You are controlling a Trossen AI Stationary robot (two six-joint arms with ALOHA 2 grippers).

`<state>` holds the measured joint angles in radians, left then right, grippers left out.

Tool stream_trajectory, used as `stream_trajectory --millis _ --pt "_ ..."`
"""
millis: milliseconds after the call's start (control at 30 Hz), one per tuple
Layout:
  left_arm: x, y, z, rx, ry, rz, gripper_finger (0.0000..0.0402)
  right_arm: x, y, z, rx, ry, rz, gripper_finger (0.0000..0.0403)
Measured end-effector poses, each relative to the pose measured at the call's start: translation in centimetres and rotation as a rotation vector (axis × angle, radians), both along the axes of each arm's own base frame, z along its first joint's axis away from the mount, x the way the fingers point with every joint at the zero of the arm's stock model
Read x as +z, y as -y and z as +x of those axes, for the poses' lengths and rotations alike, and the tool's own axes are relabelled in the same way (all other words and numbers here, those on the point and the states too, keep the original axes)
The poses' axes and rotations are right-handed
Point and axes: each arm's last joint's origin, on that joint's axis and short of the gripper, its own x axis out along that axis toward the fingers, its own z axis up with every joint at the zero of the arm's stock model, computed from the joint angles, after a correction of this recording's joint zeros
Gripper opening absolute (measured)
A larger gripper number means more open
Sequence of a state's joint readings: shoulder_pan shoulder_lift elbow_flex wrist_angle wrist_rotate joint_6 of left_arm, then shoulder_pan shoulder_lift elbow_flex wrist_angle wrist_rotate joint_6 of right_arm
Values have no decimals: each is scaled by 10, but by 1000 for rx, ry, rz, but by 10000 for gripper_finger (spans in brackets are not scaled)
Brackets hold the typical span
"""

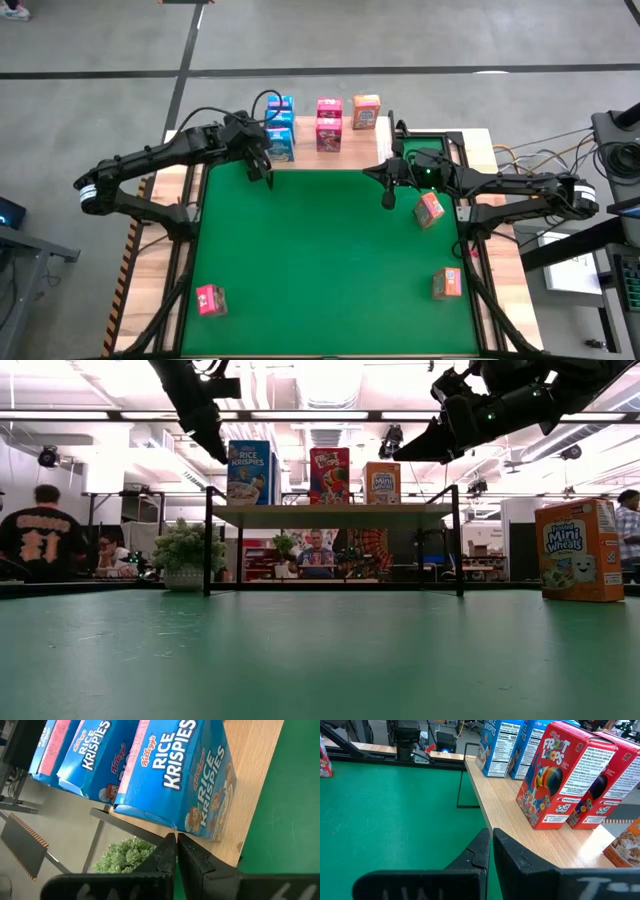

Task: Stack cereal on shelf
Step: Put the blue cereal box on the shelf aligned with the other blue cereal boxes

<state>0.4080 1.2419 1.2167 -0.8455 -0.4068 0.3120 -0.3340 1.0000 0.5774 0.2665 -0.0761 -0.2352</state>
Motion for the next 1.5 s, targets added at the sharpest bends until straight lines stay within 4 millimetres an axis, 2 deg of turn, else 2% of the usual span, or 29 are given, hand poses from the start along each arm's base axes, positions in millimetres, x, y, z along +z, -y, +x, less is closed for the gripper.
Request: stream_trajectory --millis 733,900,1067,1133,1500 --pt "7 1 -2 30 15 84 0 0 0 0 0 0 0 13" --pt "17 15 -8 -57 82 55 0 0 0 0 0 0 0 13" --pt "27 31 -15 -290 206 -98 0 0 0 0 0 0 0 13" --pt "29 32 -15 -320 232 -110 0 0 0 0 0 0 0 13" --pt "18 20 -3 -169 112 8 0 0 0 0 0 0 0 13"
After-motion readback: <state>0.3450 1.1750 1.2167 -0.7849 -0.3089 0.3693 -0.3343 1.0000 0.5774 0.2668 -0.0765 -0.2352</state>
